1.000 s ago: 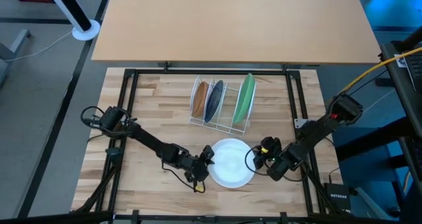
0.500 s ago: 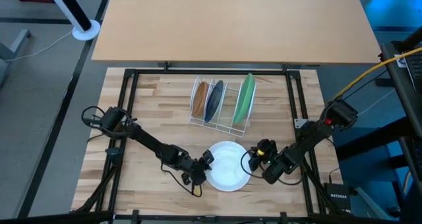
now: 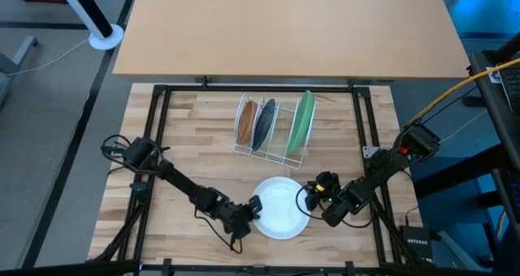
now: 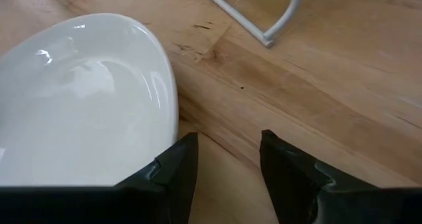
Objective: Sort dishes
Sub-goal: Put the white plate in the dish rack
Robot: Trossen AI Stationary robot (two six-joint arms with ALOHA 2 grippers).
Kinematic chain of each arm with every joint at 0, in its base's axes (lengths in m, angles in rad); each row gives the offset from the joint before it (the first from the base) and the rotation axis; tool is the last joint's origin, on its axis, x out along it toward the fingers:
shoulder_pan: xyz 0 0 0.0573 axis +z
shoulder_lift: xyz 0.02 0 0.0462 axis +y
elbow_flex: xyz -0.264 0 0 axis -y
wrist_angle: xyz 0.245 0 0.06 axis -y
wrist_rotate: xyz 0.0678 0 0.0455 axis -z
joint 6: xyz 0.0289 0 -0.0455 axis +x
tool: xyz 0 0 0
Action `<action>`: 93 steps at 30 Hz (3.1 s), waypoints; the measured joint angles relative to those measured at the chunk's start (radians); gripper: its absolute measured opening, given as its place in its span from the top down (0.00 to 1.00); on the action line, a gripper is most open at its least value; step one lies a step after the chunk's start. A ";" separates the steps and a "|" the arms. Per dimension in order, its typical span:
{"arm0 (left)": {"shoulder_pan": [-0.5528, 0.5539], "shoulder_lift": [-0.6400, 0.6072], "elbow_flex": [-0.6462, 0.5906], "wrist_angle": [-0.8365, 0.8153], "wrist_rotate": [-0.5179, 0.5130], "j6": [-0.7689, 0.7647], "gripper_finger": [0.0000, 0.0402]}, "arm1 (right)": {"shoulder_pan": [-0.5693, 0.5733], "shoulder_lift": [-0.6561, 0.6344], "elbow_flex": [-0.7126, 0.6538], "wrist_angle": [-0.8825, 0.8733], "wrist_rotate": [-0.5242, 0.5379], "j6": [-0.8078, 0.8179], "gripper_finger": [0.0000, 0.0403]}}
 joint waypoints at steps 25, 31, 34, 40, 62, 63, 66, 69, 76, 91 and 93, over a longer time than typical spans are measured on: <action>-0.043 -0.201 -0.002 -0.009 -0.050 -0.629 1.00 | 0.002 -0.260 0.004 -0.186 0.075 -0.309 0.59; -0.043 -0.251 -0.002 -0.015 -0.052 -0.730 1.00 | 0.002 -0.354 0.003 -0.334 0.071 -0.320 0.59; -0.043 -0.275 -0.002 -0.009 -0.055 -0.776 1.00 | 0.002 -0.381 0.003 -0.379 0.071 -0.320 0.59; -0.042 -0.326 -0.002 -0.008 -0.086 -0.840 1.00 | 0.001 -0.389 0.002 -0.402 0.070 -0.321 0.59; 0.032 -0.478 -0.001 0.112 -0.407 -1.009 1.00 | 0.001 -0.389 0.001 -0.397 0.062 -0.391 0.59; 0.044 -0.478 -0.001 0.112 -0.406 -1.020 1.00 | 0.001 -0.389 0.001 -0.397 0.062 -0.391 0.59; 0.079 -0.478 -0.001 0.112 -0.400 -1.048 1.00 | 0.001 -0.389 0.001 -0.397 0.062 -0.391 0.59; 0.112 -0.478 -0.001 0.135 -0.394 -1.058 1.00 | 0.001 -0.389 0.001 -0.397 0.062 -0.391 0.59; 0.201 -0.476 0.000 0.136 -0.376 -1.119 1.00 | 0.001 -0.389 0.001 -0.397 0.068 -0.391 0.59; 0.418 -0.447 0.000 0.183 -0.236 -1.175 1.00 | 0.001 -0.386 0.001 -0.394 0.071 -0.417 0.59; 0.447 -0.428 0.000 0.183 -0.212 -1.174 1.00 | 0.001 -0.386 0.001 -0.394 0.071 -0.417 0.59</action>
